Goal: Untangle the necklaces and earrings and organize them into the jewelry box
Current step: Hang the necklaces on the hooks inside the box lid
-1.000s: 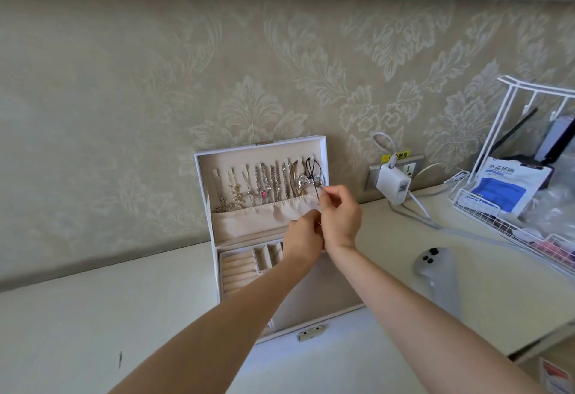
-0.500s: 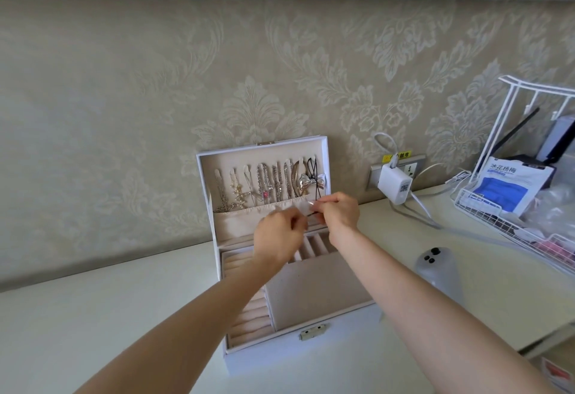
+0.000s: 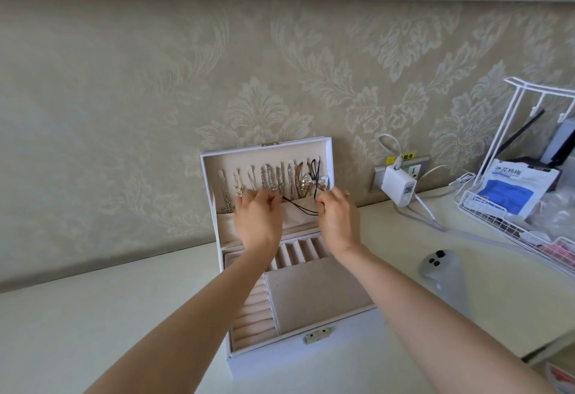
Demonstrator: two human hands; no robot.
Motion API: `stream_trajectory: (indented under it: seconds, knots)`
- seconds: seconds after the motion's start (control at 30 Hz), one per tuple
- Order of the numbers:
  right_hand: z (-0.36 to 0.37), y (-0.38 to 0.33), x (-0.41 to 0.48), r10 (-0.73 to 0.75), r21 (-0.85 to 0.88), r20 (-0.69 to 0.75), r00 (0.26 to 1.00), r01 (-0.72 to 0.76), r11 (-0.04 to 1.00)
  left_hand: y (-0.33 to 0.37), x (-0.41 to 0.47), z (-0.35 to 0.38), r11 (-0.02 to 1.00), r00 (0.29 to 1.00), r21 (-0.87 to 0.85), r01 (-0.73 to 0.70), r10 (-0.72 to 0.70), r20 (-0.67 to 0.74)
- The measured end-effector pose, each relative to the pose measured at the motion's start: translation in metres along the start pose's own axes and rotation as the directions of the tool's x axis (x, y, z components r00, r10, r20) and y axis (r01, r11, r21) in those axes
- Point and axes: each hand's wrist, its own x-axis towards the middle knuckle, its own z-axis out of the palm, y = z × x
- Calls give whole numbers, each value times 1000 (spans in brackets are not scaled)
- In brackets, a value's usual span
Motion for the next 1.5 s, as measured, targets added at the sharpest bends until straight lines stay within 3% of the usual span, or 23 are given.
stream_trajectory:
  seconds: [0.13,0.27,0.33,0.43,0.53,0.6,0.73,0.93,1.1,1.27,1.37,1.5]
  knots:
    - [-4,5,-1,-198,-78,-34,980,195,978,-5,-6,5,952,976,227,-204,217,-33]
    - [-2,8,-3,-251,-22,-33,967,250,968,-2,-8,3,880,953,378,-287,301,21]
    - [2,6,-3,-159,64,-33,987,160,985,-1,-7,5,864,944,387,-321,326,56]
    - [7,0,-5,114,303,22,993,-115,946,2,-6,8,866,939,363,-343,322,119]
    - [9,-8,-6,386,563,152,910,-401,723,5,-5,6,862,943,381,-333,297,152]
    - [9,-13,-6,484,622,205,851,-495,607,5,-4,4,865,940,368,-341,307,149]
    - [8,-17,-3,477,621,115,871,-438,650,4,-2,2,843,924,382,-379,322,206]
    - [7,-10,5,320,455,9,947,-289,842,3,-2,4,759,877,463,-458,301,375]
    - [3,-3,3,76,220,100,992,-96,971,4,-6,4,683,864,540,-492,302,404]
    - [-9,9,-5,-114,0,153,982,116,993,13,-4,6,675,889,580,-456,312,335]
    - [-11,12,-5,-149,-3,176,973,152,988,17,-1,9,697,910,587,-412,285,300]
    - [-3,8,1,-117,146,142,983,96,985,18,-1,9,669,905,609,-426,301,301]
